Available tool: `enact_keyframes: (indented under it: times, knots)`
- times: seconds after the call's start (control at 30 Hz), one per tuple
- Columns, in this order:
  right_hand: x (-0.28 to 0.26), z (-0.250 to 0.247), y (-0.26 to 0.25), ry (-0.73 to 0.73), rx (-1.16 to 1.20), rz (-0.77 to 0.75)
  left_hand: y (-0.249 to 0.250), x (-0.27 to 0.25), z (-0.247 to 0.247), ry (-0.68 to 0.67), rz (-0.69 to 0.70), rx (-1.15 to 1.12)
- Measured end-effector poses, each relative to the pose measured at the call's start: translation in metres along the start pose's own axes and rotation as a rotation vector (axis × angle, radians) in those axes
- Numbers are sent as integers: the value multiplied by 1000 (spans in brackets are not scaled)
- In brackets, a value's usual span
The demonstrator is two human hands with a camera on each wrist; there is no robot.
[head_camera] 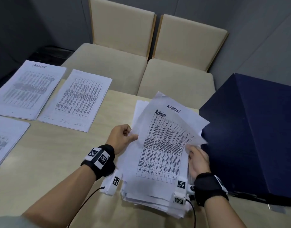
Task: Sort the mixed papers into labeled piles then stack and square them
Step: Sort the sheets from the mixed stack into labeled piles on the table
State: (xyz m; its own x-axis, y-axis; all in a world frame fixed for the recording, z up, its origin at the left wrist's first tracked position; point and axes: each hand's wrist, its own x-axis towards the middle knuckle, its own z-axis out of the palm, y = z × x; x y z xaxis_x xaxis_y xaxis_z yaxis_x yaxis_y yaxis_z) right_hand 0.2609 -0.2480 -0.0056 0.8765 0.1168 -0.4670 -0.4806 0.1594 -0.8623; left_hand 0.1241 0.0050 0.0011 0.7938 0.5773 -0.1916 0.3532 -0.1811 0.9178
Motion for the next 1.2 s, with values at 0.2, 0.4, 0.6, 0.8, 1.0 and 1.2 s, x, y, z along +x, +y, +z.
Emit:
enact_keyframes:
  times: [0.2, 0.4, 0.6, 0.8, 1.0, 1.2]
  knots:
    - [2, -5, 2, 139, 71, -42, -2, -4, 1, 92, -57, -69]
    - [1, -4, 0, 54, 54, -40, 2, -5, -2, 8, -124, -203]
    - [5, -4, 7, -58, -32, 81, 20, -5, 5, -139, -239, -339]
    - [-9, -9, 7, -180, -84, 111, 9, 11, 13, 152, -317, -18]
    - [-6, 4, 6, -205, -147, -49, 7, 18, 14, 31, -273, 524]
    - [-8, 1, 6, -201, -136, 118, 10, 13, 3, 14, -49, 780]
